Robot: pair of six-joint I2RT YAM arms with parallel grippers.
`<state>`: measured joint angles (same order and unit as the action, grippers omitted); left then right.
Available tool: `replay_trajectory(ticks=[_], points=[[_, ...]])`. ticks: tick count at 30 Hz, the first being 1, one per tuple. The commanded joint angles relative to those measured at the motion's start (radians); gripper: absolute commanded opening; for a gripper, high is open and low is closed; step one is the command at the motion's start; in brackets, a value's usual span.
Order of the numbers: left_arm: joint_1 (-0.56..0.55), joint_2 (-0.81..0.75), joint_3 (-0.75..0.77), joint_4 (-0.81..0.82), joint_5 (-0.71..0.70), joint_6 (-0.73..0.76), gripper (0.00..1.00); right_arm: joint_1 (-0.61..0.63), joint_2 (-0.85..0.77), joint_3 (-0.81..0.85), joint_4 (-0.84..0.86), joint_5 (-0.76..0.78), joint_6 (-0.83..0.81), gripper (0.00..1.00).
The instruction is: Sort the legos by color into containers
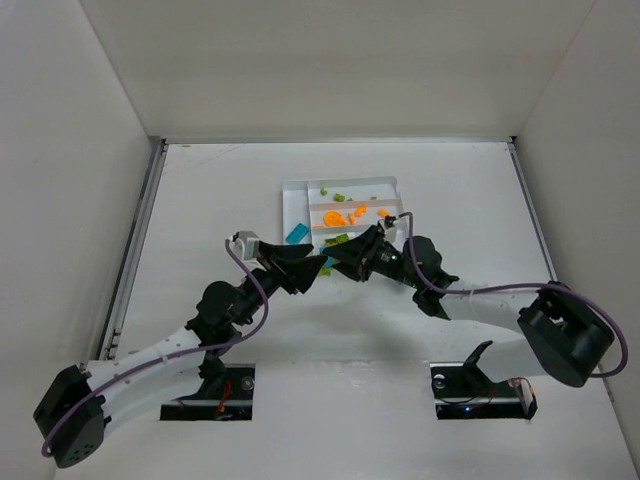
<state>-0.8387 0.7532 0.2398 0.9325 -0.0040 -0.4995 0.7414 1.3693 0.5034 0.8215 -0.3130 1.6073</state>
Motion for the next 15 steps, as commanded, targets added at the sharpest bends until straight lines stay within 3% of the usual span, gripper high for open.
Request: replay_trajectory(ticks=[1,9,15], points=[[-0.026,-0.072,0.001,-0.07,0.024,0.105,0.53,0.008,-0.082,-0.008,0.067,0.002,0.048,0.24],[-0.096,-0.088,0.012,-0.136,-0.004,0.185,0.63,0.0,-0.191,-0.026,0.002,-0.032,0.045,0.23],[-0.159,-0.009,0.049,-0.116,-0.039,0.252,0.63,-0.001,-0.187,-0.034,-0.001,-0.051,0.039,0.23]])
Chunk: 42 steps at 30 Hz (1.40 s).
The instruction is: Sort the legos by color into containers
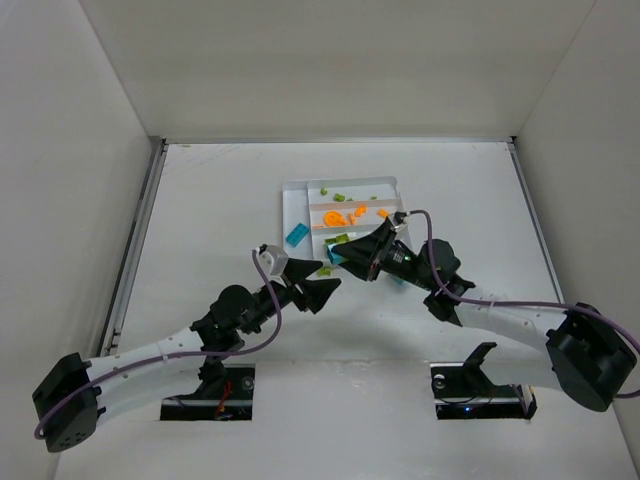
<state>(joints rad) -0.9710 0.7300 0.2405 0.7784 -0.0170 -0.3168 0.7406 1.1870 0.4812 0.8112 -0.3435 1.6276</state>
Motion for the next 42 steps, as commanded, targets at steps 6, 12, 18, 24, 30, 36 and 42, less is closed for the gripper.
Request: replay_trajectory(ticks=[6,12,18,24,30,36,42], points=[[-0.082,0.048,0.06,0.047,-0.112,0.143,0.61,-0.007,0.016,-0.019,0.02,-0.035,0.015,0.23],[-0.113,0.068,0.063,0.085,-0.175,0.193,0.6,-0.007,0.054,-0.036,0.035,-0.035,0.012,0.23],[-0.119,0.092,0.069,0.097,-0.186,0.208,0.54,-0.002,0.088,-0.033,0.077,-0.037,0.017,0.23],[-0.117,0.12,0.077,0.113,-0.185,0.208,0.47,-0.002,0.108,-0.043,0.121,-0.038,0.029,0.23],[-0.116,0.143,0.085,0.127,-0.181,0.209,0.41,-0.002,0.114,-0.052,0.128,-0.048,0.029,0.23],[-0.114,0.167,0.091,0.147,-0.181,0.208,0.45,0.009,0.117,-0.053,0.143,-0.065,0.029,0.23],[-0.107,0.17,0.089,0.162,-0.179,0.202,0.47,0.013,0.118,-0.058,0.146,-0.071,0.026,0.23]])
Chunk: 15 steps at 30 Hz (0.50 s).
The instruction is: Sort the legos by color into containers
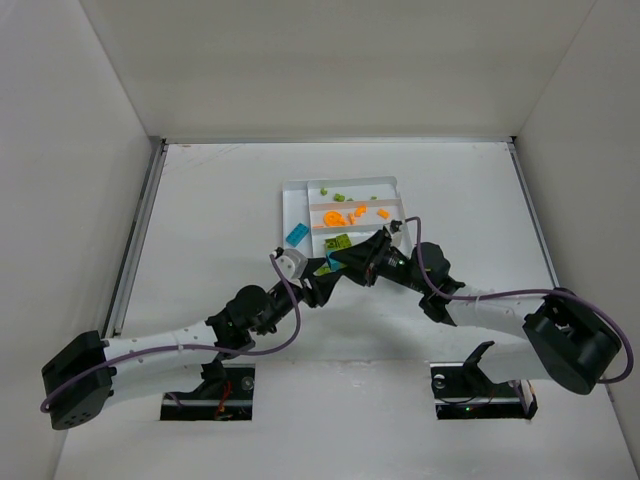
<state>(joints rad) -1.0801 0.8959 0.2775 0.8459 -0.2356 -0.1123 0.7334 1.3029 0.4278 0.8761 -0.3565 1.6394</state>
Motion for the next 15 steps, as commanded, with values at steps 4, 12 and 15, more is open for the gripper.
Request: replay_trajectory(ticks=[4,12,15], points=[[-0.007,-0.003,0.049,0.096,0.044,-0.003,0.42,0.021,-0.002,-0.014,0.083,-0.058,0.013,0.23],[-0.019,0.006,0.065,0.094,0.067,-0.007,0.22,0.022,-0.002,-0.014,0.083,-0.067,0.011,0.24],[-0.017,0.009,0.069,0.085,0.049,-0.012,0.3,0.021,-0.014,-0.015,0.083,-0.078,0.01,0.24]])
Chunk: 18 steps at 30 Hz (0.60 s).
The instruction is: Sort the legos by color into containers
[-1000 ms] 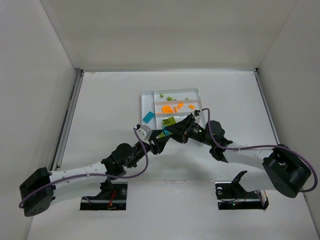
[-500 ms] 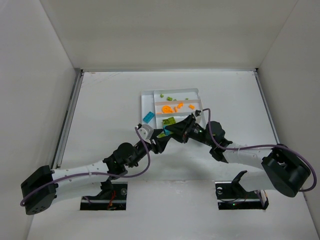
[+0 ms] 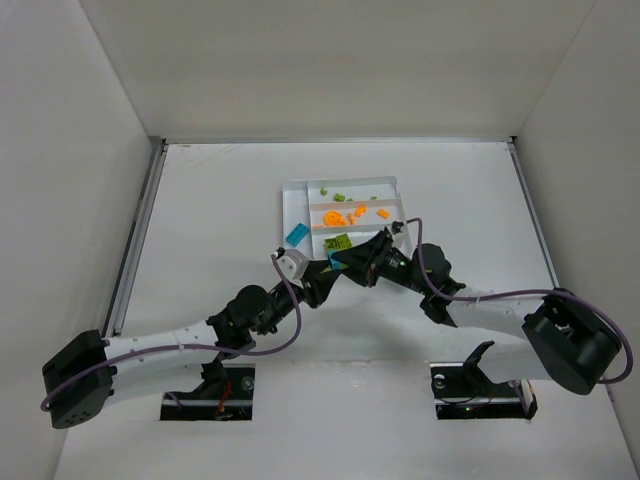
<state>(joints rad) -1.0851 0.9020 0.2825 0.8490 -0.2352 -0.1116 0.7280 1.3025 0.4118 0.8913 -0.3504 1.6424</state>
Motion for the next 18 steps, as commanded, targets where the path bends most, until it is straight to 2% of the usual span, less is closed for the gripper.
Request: replay_trajectory(ticks=[1,3,6,12,18], points=[[-0.012,-0.005,0.057,0.081,0.036,-0.008,0.36,0.023,-0.026,-0.005,0.067,-0.085,0.007,0.23],[-0.012,-0.028,0.04,0.079,0.025,-0.007,0.51,0.012,-0.052,-0.013,0.061,-0.082,0.005,0.23],[0.004,-0.041,0.037,0.079,0.03,-0.016,0.6,-0.003,-0.077,-0.015,0.043,-0.091,0.0,0.23],[0.008,0.001,0.055,0.091,0.037,-0.016,0.6,0.0,-0.071,-0.007,0.051,-0.094,-0.009,0.23],[-0.012,0.012,0.066,0.096,0.056,0.003,0.52,0.012,-0.072,0.004,0.047,-0.11,-0.021,0.23]])
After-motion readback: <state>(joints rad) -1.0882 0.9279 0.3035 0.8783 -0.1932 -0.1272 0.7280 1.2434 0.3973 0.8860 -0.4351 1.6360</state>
